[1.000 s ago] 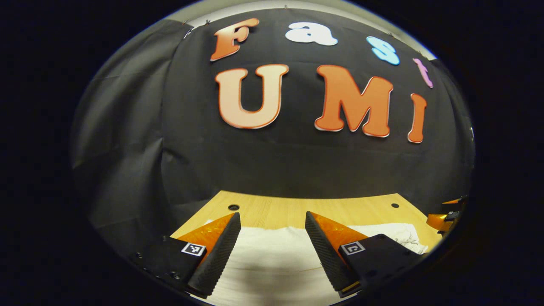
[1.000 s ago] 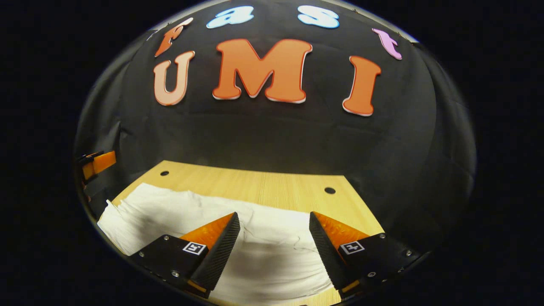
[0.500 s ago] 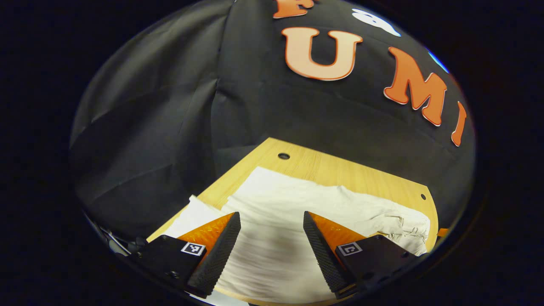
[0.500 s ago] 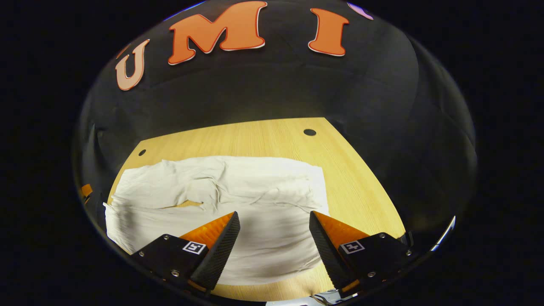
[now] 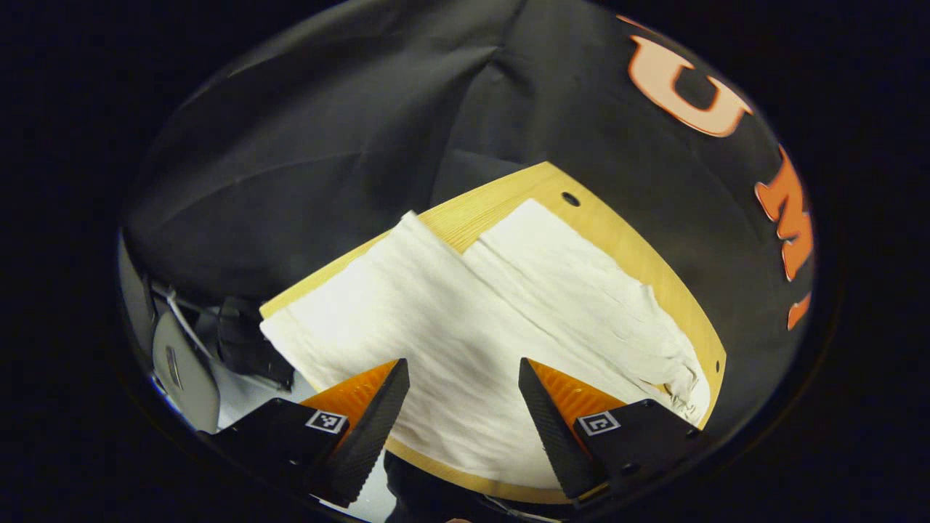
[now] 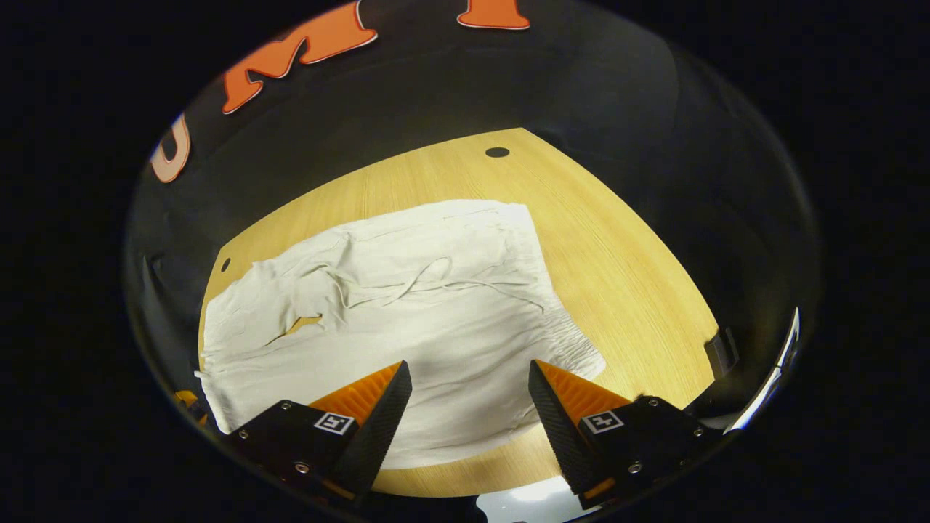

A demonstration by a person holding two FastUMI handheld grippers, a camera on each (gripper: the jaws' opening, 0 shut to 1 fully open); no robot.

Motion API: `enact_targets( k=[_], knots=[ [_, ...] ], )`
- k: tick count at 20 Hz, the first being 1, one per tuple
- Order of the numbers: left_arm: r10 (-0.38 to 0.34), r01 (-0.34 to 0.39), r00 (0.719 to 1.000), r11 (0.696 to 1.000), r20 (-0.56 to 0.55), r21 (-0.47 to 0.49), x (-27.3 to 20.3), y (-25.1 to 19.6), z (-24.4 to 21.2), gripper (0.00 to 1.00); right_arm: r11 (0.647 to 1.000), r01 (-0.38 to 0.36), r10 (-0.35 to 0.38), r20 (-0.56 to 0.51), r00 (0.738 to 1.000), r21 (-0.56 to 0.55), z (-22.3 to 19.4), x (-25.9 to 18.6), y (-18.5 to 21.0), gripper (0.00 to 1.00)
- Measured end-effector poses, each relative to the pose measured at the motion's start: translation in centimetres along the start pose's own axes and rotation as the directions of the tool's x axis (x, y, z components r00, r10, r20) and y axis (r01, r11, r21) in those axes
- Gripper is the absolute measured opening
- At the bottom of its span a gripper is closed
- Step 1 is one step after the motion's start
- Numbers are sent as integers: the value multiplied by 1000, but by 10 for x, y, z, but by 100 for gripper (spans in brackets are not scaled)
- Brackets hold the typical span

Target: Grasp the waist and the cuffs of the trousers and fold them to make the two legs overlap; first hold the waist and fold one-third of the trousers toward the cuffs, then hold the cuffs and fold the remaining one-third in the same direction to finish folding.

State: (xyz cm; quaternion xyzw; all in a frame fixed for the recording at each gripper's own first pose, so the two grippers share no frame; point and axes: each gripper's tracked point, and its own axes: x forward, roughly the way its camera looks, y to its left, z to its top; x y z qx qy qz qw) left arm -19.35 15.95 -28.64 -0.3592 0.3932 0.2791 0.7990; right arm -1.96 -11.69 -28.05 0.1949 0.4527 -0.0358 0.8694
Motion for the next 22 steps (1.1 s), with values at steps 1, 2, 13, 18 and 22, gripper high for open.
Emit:
enact_targets(
  k=[1,2,13,18,22],
  knots=[
    [3,-4,1000,999,-20,-51,2,10,0,100,999,-8,9,-27,1000,37,-6,3,1,98],
    [12,-16,999,995,-37,-95,4,22,-1,96,997,-16,20,-48,999,74,-10,6,1,97],
    [21,-74,991,911,-135,-406,15,100,-23,100,976,26,4,-137,991,215,-31,21,-15,98],
    [6,-68,990,900,-143,-431,25,103,-24,99,969,38,-3,-144,990,245,-33,25,-17,98],
    [17,-84,985,916,-173,-391,28,98,-26,98,951,40,5,-143,990,308,-37,28,-16,98]
  ],
)
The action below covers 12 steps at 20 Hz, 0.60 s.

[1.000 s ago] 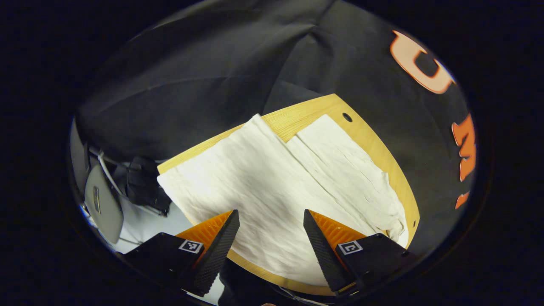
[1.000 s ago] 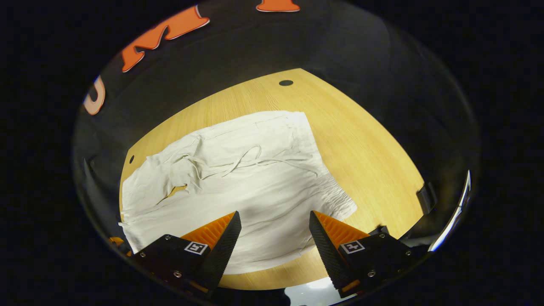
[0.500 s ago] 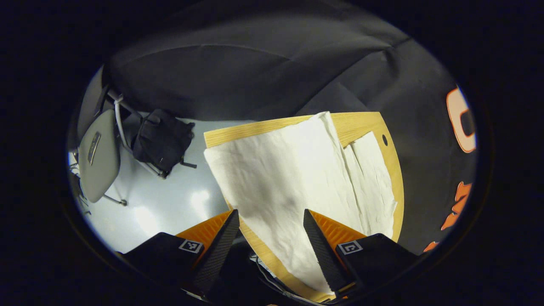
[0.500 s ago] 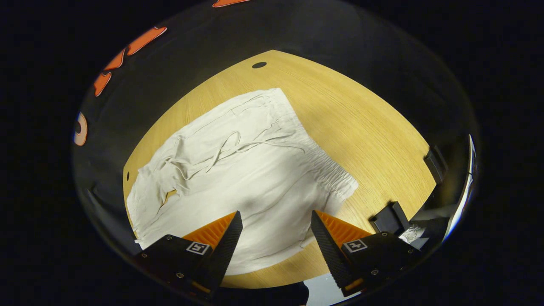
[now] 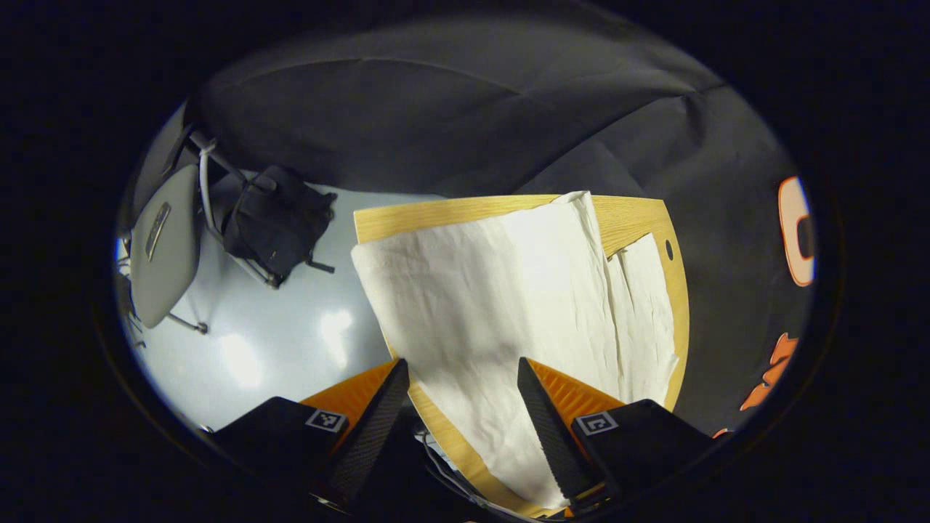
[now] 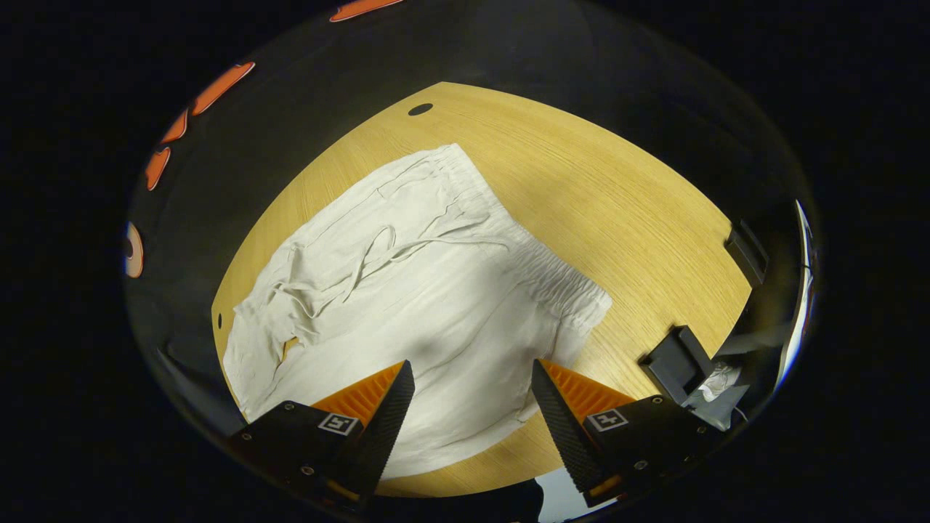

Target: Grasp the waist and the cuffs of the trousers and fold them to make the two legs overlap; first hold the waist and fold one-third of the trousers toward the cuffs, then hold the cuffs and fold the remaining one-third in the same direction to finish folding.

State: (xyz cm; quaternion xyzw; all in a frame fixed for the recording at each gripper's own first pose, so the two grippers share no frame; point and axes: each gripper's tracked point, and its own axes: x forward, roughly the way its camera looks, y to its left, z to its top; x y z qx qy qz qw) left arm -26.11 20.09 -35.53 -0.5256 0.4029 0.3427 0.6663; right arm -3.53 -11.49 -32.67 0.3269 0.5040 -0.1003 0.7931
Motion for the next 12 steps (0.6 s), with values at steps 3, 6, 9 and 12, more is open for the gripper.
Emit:
enact_targets(
  k=[3,6,9,12],
  knots=[
    [-42,42,999,999,1,0,3,-10,5,98,1000,9,-9,-3,1000,17,-6,2,-4,98],
    [-72,72,997,997,-6,-31,9,-18,15,95,999,6,-6,2,1000,39,-9,2,-3,98],
    [-169,170,985,983,19,-63,17,-35,25,94,998,9,-10,18,1000,64,-9,5,-6,98],
    [-294,297,955,943,46,-152,17,-39,37,88,991,8,-13,34,999,131,-15,7,-13,98]
  ],
)
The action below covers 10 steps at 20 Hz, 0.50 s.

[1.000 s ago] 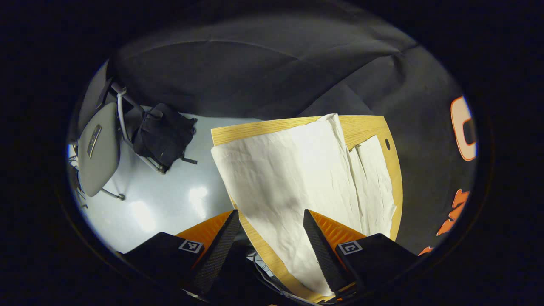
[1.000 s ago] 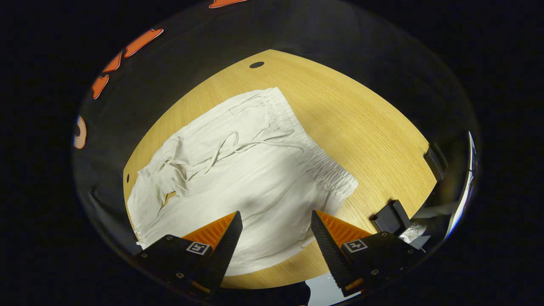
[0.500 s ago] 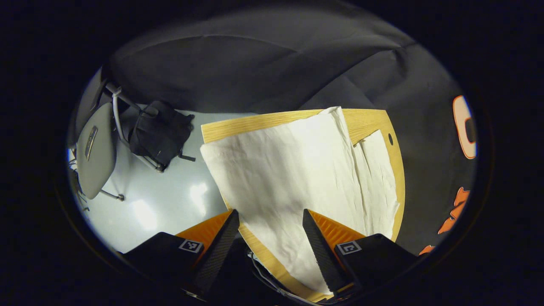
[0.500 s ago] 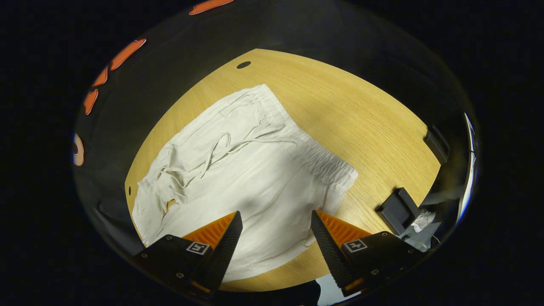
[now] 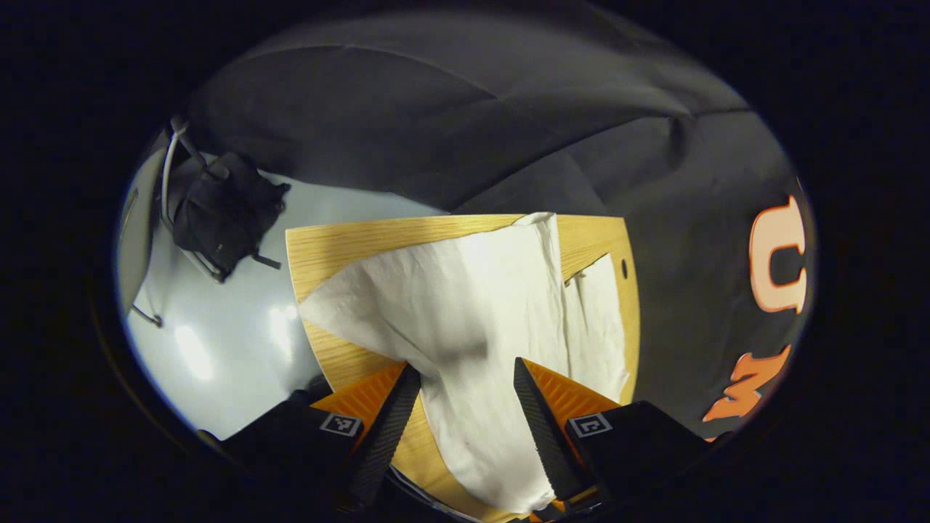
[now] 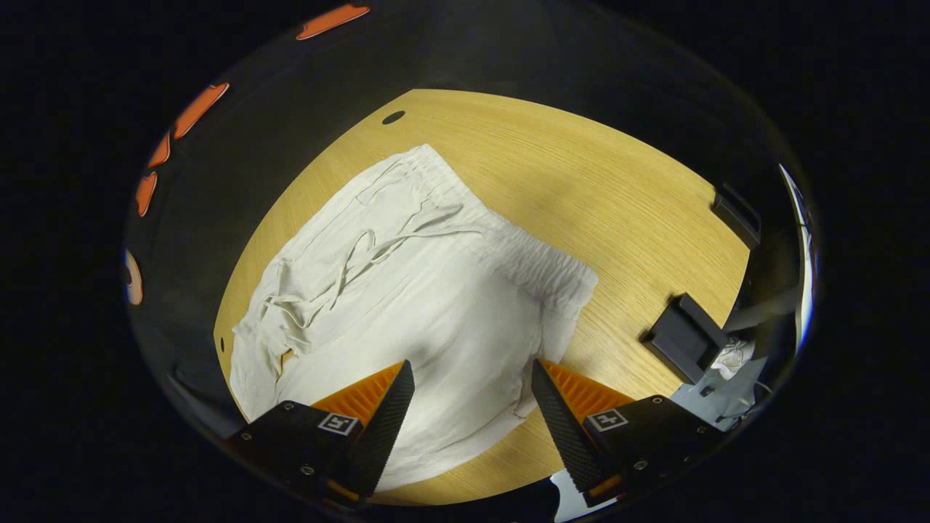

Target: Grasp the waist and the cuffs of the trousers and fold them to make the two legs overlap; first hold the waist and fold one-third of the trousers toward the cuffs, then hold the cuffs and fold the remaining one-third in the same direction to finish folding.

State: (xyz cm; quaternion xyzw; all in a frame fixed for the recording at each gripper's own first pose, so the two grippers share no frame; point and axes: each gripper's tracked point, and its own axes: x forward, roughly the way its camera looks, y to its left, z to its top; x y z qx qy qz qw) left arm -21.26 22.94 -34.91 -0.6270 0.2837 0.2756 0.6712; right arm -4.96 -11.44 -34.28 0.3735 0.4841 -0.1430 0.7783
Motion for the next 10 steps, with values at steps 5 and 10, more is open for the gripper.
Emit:
enact_targets(
  k=[5,10],
  knots=[
    [-34,34,999,999,-16,-10,-13,17,17,75,994,-15,11,36,999,105,1,2,-7,95],
    [15,-15,998,1000,58,-1,-23,28,43,77,995,-4,5,-4,1000,98,1,5,-10,95]
  ],
)
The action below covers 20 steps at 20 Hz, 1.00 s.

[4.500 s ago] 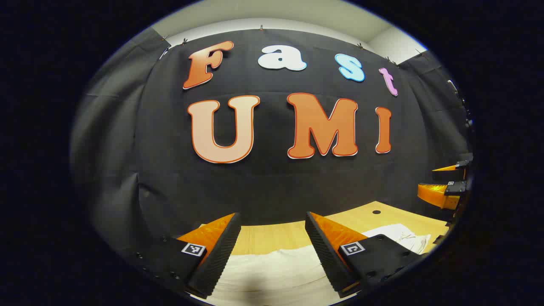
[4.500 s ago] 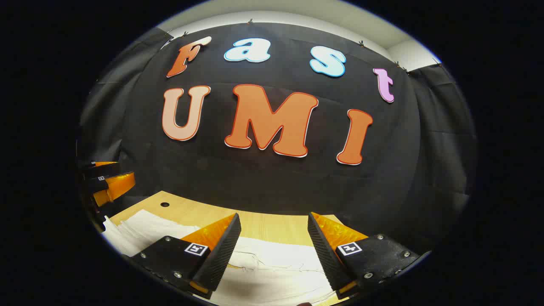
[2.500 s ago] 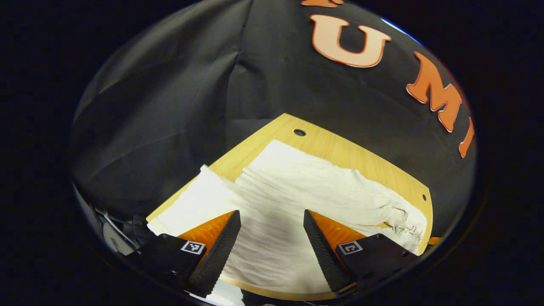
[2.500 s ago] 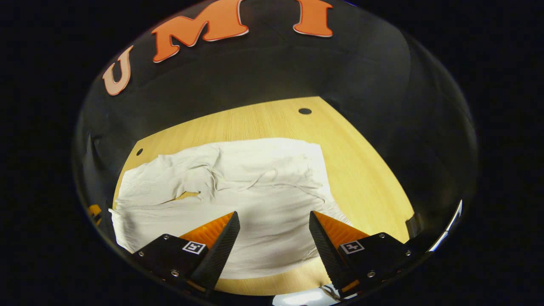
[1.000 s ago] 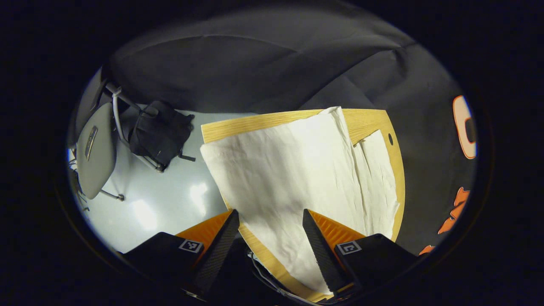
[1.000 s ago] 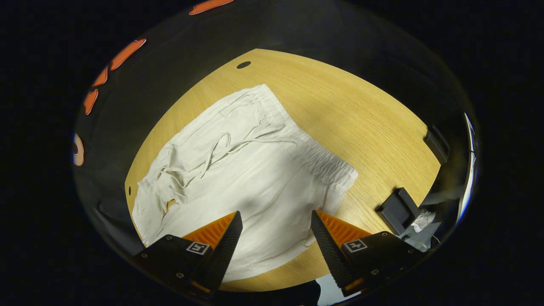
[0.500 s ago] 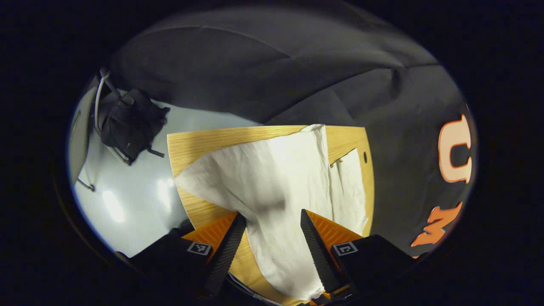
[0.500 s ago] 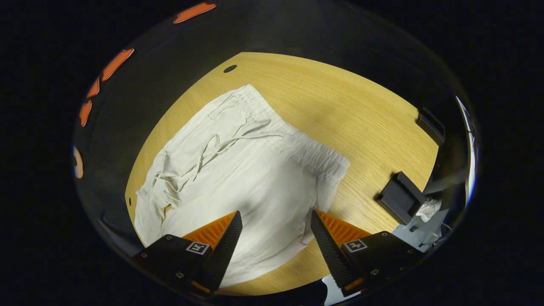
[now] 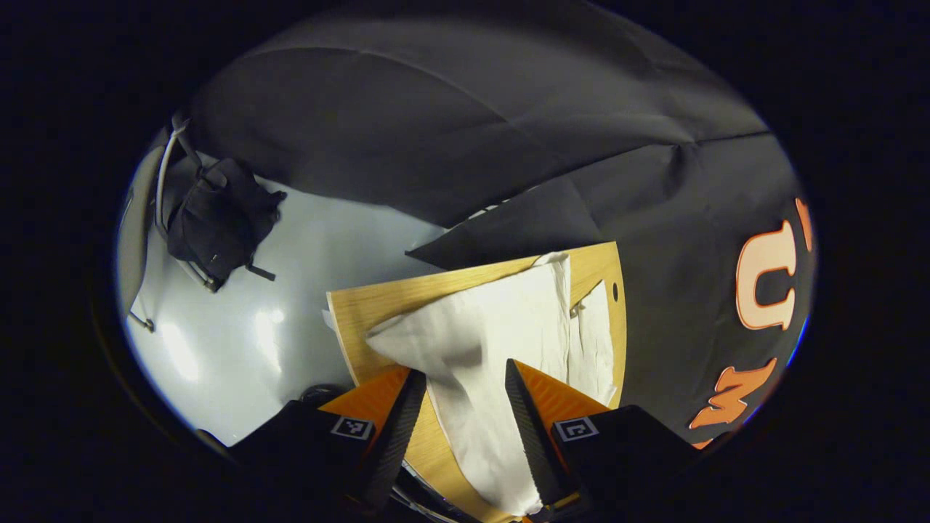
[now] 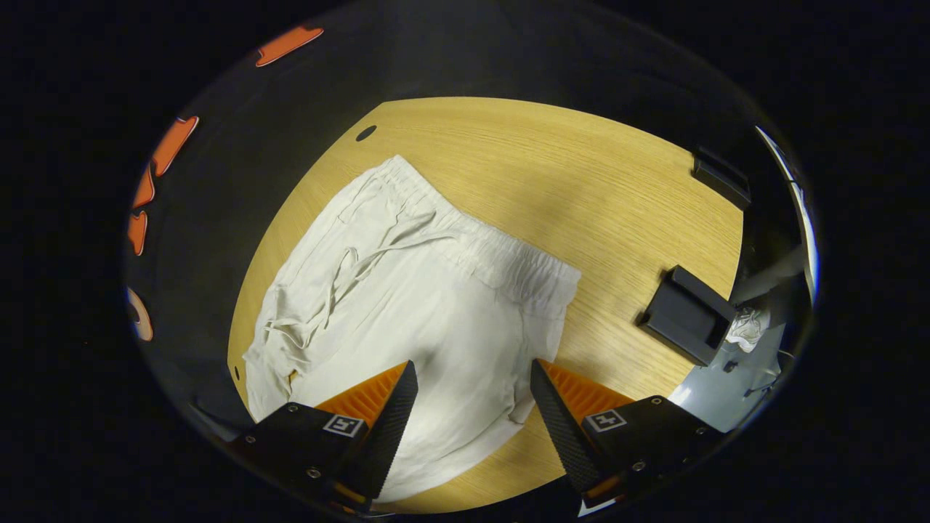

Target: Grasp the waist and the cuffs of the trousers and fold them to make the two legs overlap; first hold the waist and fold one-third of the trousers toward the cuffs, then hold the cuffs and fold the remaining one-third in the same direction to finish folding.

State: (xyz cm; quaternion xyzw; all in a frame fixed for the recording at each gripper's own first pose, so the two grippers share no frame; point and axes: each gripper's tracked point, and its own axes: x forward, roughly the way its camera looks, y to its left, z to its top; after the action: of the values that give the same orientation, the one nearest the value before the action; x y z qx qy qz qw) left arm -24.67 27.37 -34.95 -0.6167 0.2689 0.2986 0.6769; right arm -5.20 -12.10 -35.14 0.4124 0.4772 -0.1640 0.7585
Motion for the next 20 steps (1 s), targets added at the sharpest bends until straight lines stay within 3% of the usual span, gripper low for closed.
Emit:
enact_targets(
  k=[4,7,11,13,15,16,17,18,20],
  knots=[
    [-49,50,997,999,65,-13,17,-14,15,77,1000,20,-20,16,1000,-1,14,-7,-13,95],
    [-44,41,996,999,75,36,32,-23,18,77,999,43,-43,37,998,1,28,-6,-27,95],
    [44,-53,996,991,75,126,43,-13,16,24,999,44,-44,6,999,10,26,12,-30,95],
    [57,-65,997,986,60,150,40,-13,15,10,997,82,-82,19,996,-12,28,15,-38,91],
    [45,-53,998,980,45,193,43,-16,14,9,995,100,-100,14,995,-26,31,18,-42,68],
    [27,-36,999,975,46,219,46,-17,12,8,994,108,-108,15,994,-28,33,18,-45,62],
    [8,-18,999,970,42,244,44,-19,10,8,995,99,-99,18,995,-9,34,22,-44,49],
    [-10,0,999,966,37,260,43,-24,8,8,997,75,-76,20,997,22,33,22,-39,28],
    [-29,17,999,960,39,278,40,-30,9,11,996,14,-18,45,999,84,35,26,-34,5]
  ],
)
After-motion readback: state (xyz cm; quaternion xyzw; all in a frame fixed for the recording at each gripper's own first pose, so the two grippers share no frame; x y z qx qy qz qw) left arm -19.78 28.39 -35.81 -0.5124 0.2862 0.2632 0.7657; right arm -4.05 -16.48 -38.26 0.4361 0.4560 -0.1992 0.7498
